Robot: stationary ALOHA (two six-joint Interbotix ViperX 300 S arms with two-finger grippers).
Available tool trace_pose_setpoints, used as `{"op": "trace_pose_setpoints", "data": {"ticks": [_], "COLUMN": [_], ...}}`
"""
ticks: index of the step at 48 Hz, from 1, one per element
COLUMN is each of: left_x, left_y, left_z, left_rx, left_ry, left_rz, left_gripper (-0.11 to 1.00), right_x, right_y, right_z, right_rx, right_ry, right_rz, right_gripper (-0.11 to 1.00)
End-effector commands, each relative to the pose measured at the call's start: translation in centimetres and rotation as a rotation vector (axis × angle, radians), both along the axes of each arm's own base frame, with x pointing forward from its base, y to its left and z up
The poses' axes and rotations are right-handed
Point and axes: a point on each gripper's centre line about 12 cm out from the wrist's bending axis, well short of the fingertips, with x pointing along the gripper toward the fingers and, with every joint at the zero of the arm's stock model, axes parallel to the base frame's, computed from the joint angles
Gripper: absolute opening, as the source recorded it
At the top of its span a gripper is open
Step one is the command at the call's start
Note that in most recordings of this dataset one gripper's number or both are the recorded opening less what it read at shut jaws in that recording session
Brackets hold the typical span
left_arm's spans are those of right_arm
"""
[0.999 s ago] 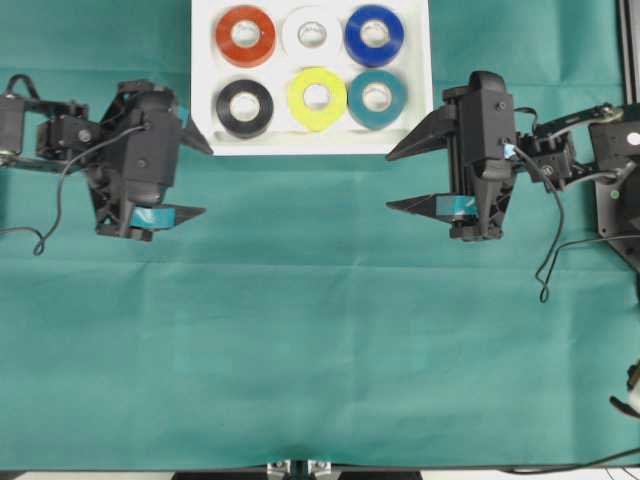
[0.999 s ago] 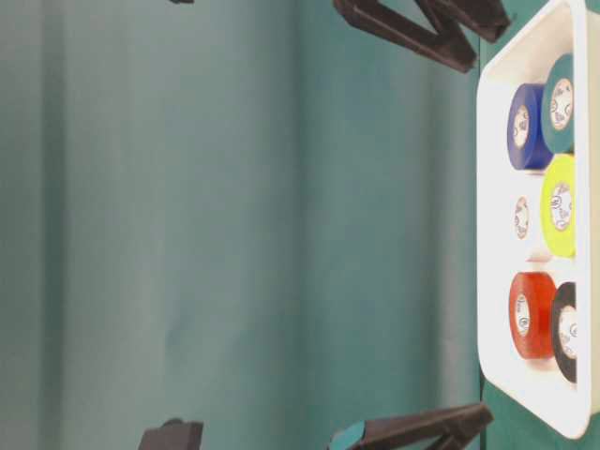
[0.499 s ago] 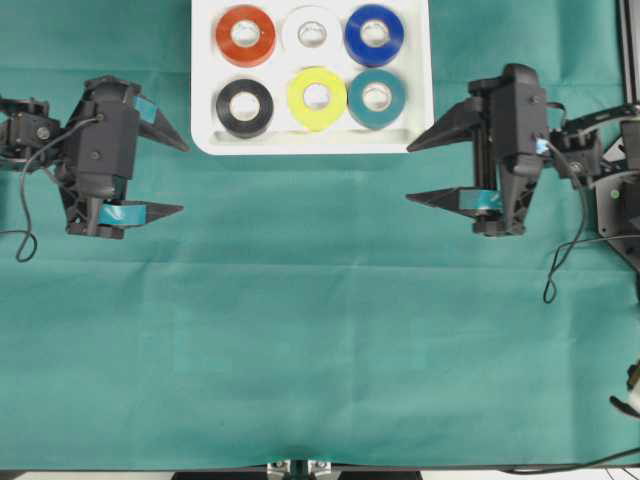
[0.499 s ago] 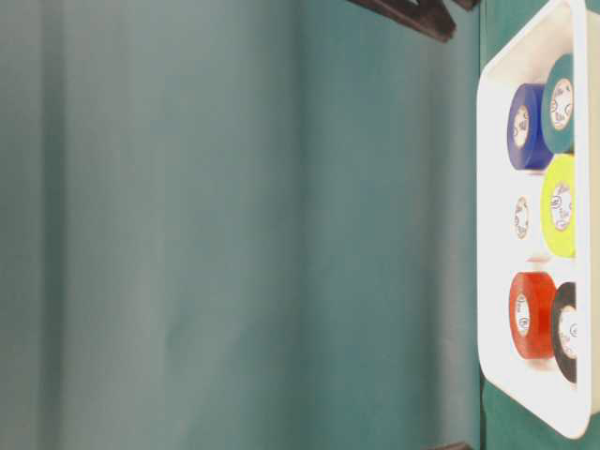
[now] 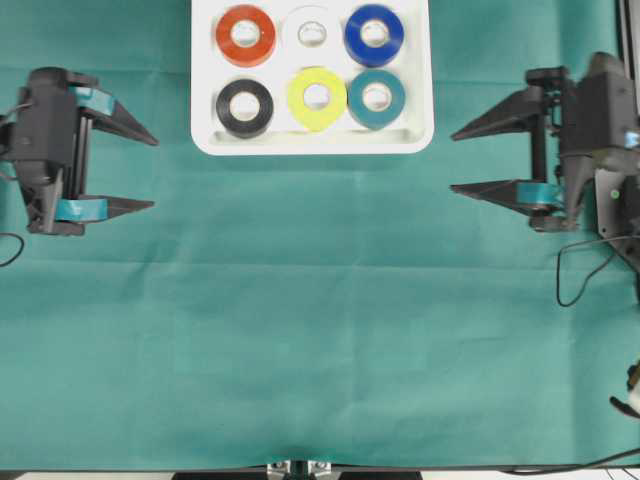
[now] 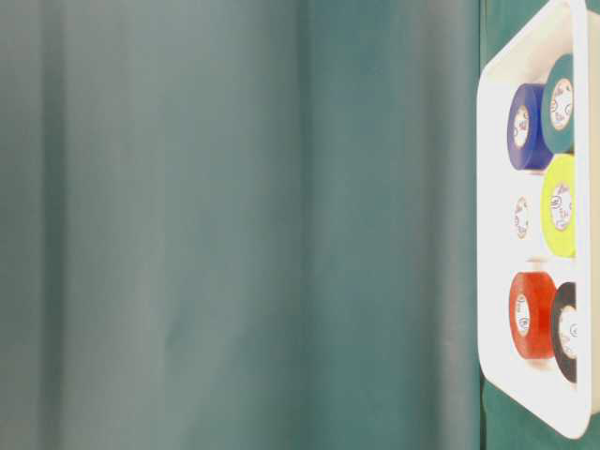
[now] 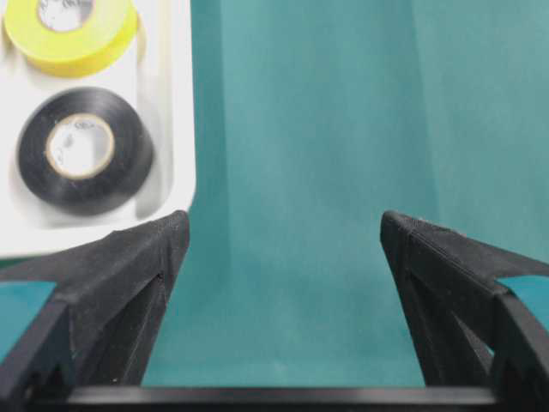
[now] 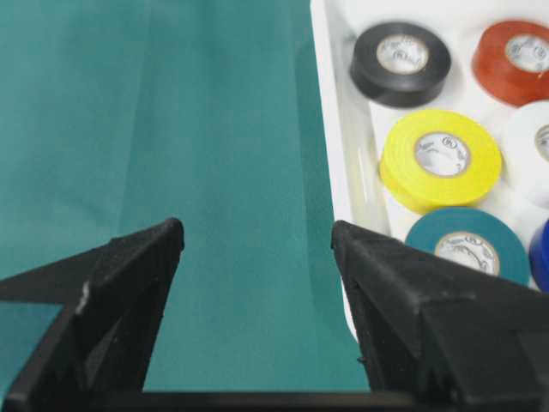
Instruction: Put the tape alternately from left to right into the white case.
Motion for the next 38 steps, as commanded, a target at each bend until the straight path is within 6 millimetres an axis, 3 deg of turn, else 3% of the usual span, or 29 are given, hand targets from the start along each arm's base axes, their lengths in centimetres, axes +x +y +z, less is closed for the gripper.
{"op": "trace_pose_setpoints", "data": {"ticks": [1,19,38], "left_x": [-0.4,-3.2,-5.9], "left_y": [0.0,-0.1,-0.1], "left_z": [1.1,1.6,2.0], "left_rx": [-0.001,-0.002,-0.060], "left_ry": [-0.074,-0.170,-0.266], "left_rz": [0.001,0.003,0.031], "left_gripper": [0.69,0.69,0.69], "right_x": [-0.6,-3.3,-4.7], "right_y": [0.1,-0.3,-0.7], "right_z": [0.7,0.6,0.7], "right_rx": [0.000,0.003,0.009], "right_ry": [-0.039,-0.080,-0.095], "right_rz": [0.003,-0.041,-0.090], "right_gripper": [0.77,0.77,0.77]}}
